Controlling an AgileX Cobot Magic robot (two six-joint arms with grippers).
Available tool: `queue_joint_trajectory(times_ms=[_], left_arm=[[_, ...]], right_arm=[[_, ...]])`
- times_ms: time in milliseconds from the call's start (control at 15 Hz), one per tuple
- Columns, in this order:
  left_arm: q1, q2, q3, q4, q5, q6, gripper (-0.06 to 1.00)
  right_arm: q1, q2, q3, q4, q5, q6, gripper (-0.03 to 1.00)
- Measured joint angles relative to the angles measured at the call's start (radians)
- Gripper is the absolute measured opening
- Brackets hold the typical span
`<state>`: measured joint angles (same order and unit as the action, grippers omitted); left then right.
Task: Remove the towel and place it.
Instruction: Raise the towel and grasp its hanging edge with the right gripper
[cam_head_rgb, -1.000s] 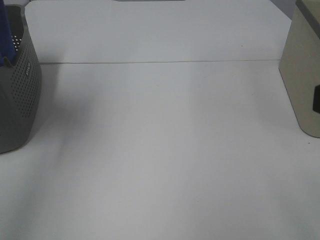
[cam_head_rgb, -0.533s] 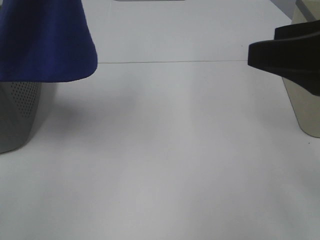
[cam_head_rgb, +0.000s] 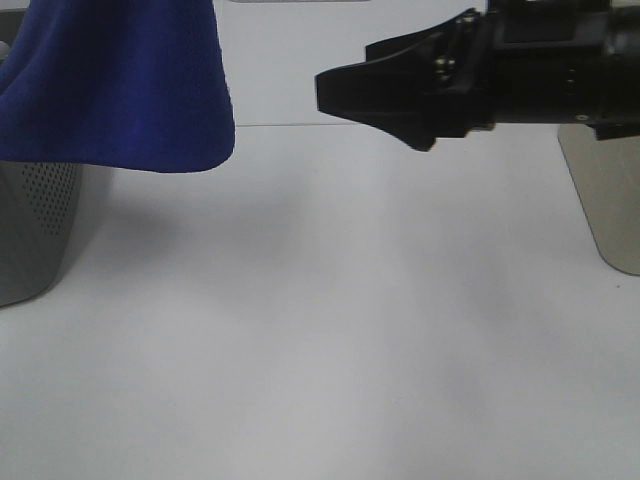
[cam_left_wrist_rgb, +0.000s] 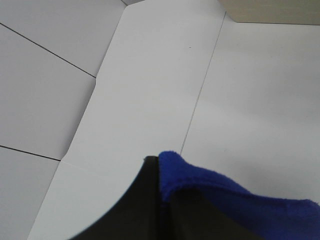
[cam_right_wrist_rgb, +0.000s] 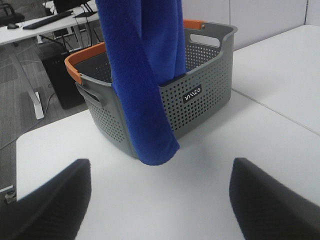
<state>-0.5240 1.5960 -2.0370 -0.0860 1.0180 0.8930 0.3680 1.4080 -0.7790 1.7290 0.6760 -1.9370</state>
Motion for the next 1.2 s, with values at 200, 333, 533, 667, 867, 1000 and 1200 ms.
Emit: queue_joint_trajectory(times_ms=[200, 333, 533, 667, 867, 1000, 1200], left_arm=[[0.0, 0.0, 0.0, 0.0, 0.0, -0.033, 0.0], [0.0, 0.0, 0.0, 0.0, 0.0, -0.044, 0.0], [0.0, 0.0, 0.0, 0.0, 0.0, -0.047, 0.0], [0.0, 0.0, 0.0, 0.0, 0.0, -0.047, 0.0], [0.0, 0.0, 0.0, 0.0, 0.0, -0.047, 0.0], [0.0, 0.0, 0.0, 0.001, 0.0, -0.047, 0.0], [0.0, 0.0, 0.0, 0.002, 0.0, -0.047, 0.0]], right_arm=[[0.084, 0.094, -0.093, 0.0, -0.042, -0.055, 0.75], [0.109, 0.179, -0.174, 0.002, -0.04, -0.072, 0.75], [0.124, 0.274, -0.252, 0.007, 0.04, -0.072, 0.75], [0.166, 0.297, -0.266, 0.01, 0.046, -0.073, 0.75], [0.266, 0.317, -0.267, 0.006, -0.05, -0.104, 0.75], [0.293, 0.324, -0.268, 0.008, -0.111, -0.151, 0.7], [0.294, 0.324, -0.268, 0.009, -0.128, -0.119, 0.51]])
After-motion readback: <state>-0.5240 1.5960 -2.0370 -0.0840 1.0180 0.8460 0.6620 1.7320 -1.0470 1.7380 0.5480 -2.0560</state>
